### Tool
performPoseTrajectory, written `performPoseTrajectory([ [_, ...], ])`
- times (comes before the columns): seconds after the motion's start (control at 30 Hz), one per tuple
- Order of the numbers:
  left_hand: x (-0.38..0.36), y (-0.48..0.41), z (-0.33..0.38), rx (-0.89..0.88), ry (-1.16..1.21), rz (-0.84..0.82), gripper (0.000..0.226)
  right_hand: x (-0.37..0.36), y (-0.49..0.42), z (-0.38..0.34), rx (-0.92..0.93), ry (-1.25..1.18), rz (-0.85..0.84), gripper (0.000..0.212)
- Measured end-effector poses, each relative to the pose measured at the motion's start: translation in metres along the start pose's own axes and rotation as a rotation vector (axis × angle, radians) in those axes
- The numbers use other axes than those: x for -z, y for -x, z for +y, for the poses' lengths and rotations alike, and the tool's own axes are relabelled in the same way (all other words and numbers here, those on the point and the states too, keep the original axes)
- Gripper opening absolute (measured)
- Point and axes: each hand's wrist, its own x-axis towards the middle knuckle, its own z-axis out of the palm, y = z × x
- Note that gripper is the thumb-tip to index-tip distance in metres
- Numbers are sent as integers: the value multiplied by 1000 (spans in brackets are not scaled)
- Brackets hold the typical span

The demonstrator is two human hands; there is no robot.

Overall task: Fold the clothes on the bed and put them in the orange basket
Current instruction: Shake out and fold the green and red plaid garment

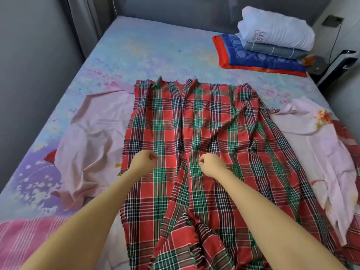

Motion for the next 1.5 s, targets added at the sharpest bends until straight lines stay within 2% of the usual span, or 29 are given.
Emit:
performPoseTrajectory([
  [0.13,-5,-45,-4,38,52,8,25,-15,-62,-11,-35,7,-17,17],
  [0.2,-16,-78,-7,78,75,4,24,-26,-102,-15,-58,18,26,20],
  [0.3,-42,-117,-1,107,118,14,24,-41,-151,-23,-35,-11,171,43],
  [0.4,-76,-154,20,64,152,5,27,-55,-202,-25,-22,107,198,62],
  [0.43,-90,-171,27,52,165,-1,28,-59,-221,-21,-24,172,192,61],
  [0.5,-104,-195,40,52,194,4,30,-59,-241,-12,-12,241,187,40],
  [0.53,-109,-206,44,63,213,10,30,-55,-247,-3,-22,141,227,26],
  [0.57,-114,-216,47,76,229,14,31,-48,-252,10,-73,-64,265,18],
  [0.67,-129,-237,53,100,238,3,33,-30,-248,78,-335,-802,427,22],
  [0.7,-136,-244,55,93,230,-10,32,-26,-241,107,-463,-935,501,21],
  [0.77,-150,-252,60,81,214,-46,29,-28,-224,158,-713,-936,530,21],
  [0.83,-163,-257,64,81,194,-87,24,-33,-211,186,-816,-625,441,19],
  [0.9,-172,-259,68,92,181,-112,21,-28,-210,181,-697,-301,536,16],
  [0.97,-179,-261,73,90,174,-122,24,-14,-216,151,-426,-225,703,22],
  [1.0,-180,-262,76,80,178,-128,27,-10,-224,133,-288,-199,727,24],
  [1.07,-181,-264,83,33,169,-144,29,-4,-247,98,-151,-116,611,39],
  [1.17,-176,-269,92,-40,144,-156,22,1,-288,63,-248,-5,290,69],
  [1.2,-173,-271,93,-50,151,-164,19,1,-299,58,-283,14,222,68],
  [1.27,-166,-274,92,-67,152,-184,14,1,-310,53,-327,47,155,44],
  [1.33,-158,-275,91,-75,159,-207,14,3,-311,56,-346,-55,183,17],
  [1.37,-152,-275,91,-72,171,-217,15,4,-310,59,-340,-142,226,14],
  [1.43,-136,-272,88,-36,258,-273,15,6,-306,66,-317,-382,325,32],
  [1.5,-112,-265,83,24,437,-393,16,16,-299,58,-311,-759,376,34],
])
